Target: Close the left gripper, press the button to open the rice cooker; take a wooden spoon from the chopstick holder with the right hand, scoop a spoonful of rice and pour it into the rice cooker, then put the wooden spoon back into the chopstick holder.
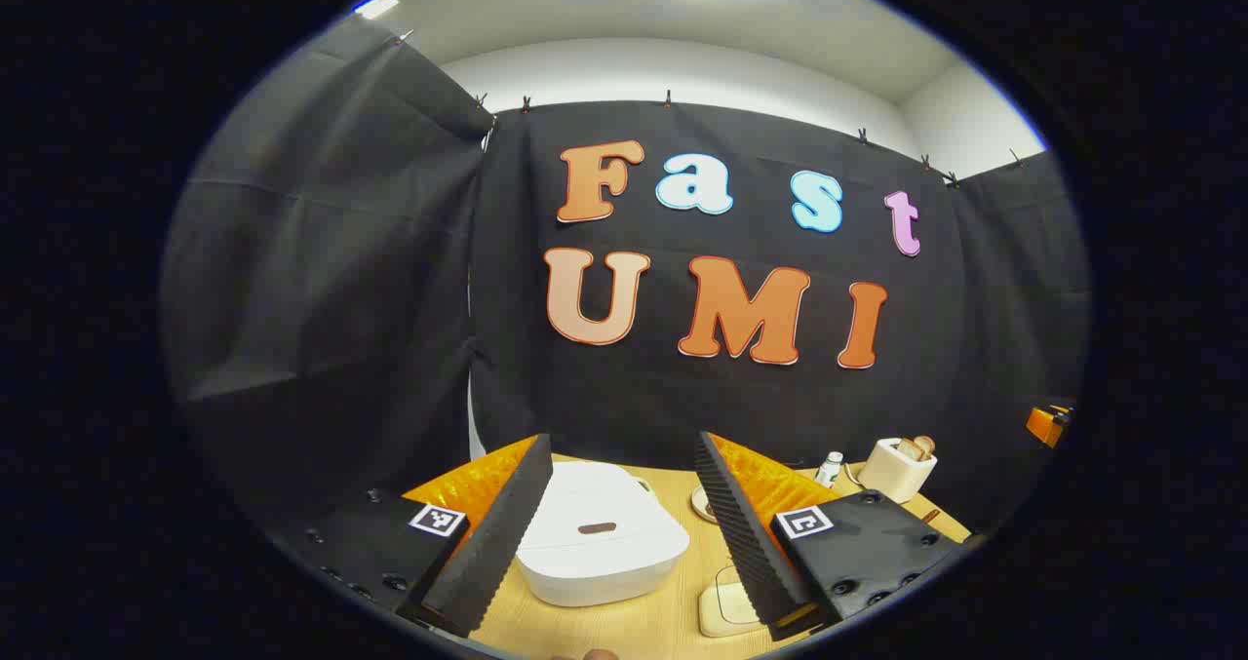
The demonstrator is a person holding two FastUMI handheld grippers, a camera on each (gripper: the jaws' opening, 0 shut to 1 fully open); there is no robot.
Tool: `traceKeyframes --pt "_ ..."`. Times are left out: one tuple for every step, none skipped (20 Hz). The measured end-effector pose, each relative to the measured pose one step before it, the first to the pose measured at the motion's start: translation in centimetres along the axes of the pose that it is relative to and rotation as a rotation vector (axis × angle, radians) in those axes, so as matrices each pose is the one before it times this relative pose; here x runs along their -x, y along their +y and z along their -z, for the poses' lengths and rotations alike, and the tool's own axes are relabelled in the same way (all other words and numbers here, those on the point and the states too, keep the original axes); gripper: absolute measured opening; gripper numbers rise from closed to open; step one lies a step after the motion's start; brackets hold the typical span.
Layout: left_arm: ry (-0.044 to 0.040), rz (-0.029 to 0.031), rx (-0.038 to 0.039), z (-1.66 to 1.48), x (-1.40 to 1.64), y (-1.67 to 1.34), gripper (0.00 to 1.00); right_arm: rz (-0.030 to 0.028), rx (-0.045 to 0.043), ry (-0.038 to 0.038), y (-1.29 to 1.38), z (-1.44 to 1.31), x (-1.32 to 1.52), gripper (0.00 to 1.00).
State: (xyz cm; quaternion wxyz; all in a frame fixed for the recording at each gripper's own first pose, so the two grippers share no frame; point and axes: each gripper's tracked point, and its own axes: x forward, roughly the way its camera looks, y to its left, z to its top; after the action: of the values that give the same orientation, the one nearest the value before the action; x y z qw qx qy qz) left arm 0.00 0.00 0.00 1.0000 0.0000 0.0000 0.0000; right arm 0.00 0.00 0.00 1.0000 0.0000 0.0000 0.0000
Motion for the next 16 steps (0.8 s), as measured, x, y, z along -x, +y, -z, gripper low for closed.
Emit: traceKeyframes --pt "0.0087 0.01102 -0.00191 0.275 0.167 -0.34 0.97 -0.00315 0.00346 0.00302 -0.014 -0.062 -0.037 0.99" --pt "0.00843 0.00641 -0.00374 0.185 0.204 -0.09 1.0 -0.00169 0.0021 -0.00057 0.002 -0.049 -0.031 0.99" --pt "0.00444 -0.00316 -0.00159 0.105 0.038 0.226 1.0 0.00058 0.00143 -0.00225 -0.033 -0.124 0.004 0.94" --pt "-0.00036 -0.00234 0.00144 -0.235 0.077 0.138 1.0 -0.00053 0.00034 -0.00279 0.032 -0.142 0.112 0.94" --pt "-0.00296 -0.00378 0.00227 -0.068 0.186 0.075 1.0 -0.00078 -0.00002 -0.00358 -0.058 -0.201 0.06 0.94" --pt "-0.00718 -0.00609 0.0045 -0.174 0.131 0.185 1.0 0.00054 -0.00005 0.00054 -0.075 0.01 0.023 0.94" --pt "-0.00418 -0.00073 0.00461 -0.079 0.01 0.094 1.0 -0.00091 -0.00031 -0.00112 -0.077 -0.009 0.084 0.94" --pt "0.00087 -0.00159 0.00028 0.012 0.158 -0.04 1.0 0.00121 -0.00064 -0.00086 -0.069 -0.012 0.029 0.94" --pt "0.00144 -0.00423 -0.00605 0.07 -0.016 0.187 1.0 0.00314 -0.0009 -0.00103 -0.139 -0.076 -0.026 0.94" --pt "0.00232 0.00073 -0.00841 0.044 0.085 0.109 1.0 0.00771 -0.00218 -0.00429 -0.184 -0.05 -0.093 0.94" --pt "0.00258 0.00595 -0.00517 -0.003 0.078 -0.146 1.0 0.0044 -0.0013 -0.00275 -0.048 0.021 0.03 0.94" --pt "-0.00134 0.00542 -0.0009 -0.137 0.076 -0.116 1.0 0.00183 0.00004 0.00061 0.037 0.054 0.074 0.94" --pt "-0.00119 0.00391 -0.0022 -0.134 0.054 -0.029 1.0 -0.00235 0.00238 0.003 0.16 0.241 0.053 0.94" --pt "-0.00044 -0.00097 -0.00491 -0.066 -0.061 0.055 1.0 -0.00261 0.00464 0.00277 0.131 0.125 0.147 0.94" --pt "-0.00188 -0.00289 -0.0057 0.027 0.147 0.233 1.0 -0.00175 0.00728 -0.00084 0.131 0.093 0.076 0.94" --pt "-0.00087 -0.0014 -0.00445 -0.109 0.036 0.05 1.0 -0.00043 0.00913 -0.00141 0.029 -0.016 0.086 0.94"
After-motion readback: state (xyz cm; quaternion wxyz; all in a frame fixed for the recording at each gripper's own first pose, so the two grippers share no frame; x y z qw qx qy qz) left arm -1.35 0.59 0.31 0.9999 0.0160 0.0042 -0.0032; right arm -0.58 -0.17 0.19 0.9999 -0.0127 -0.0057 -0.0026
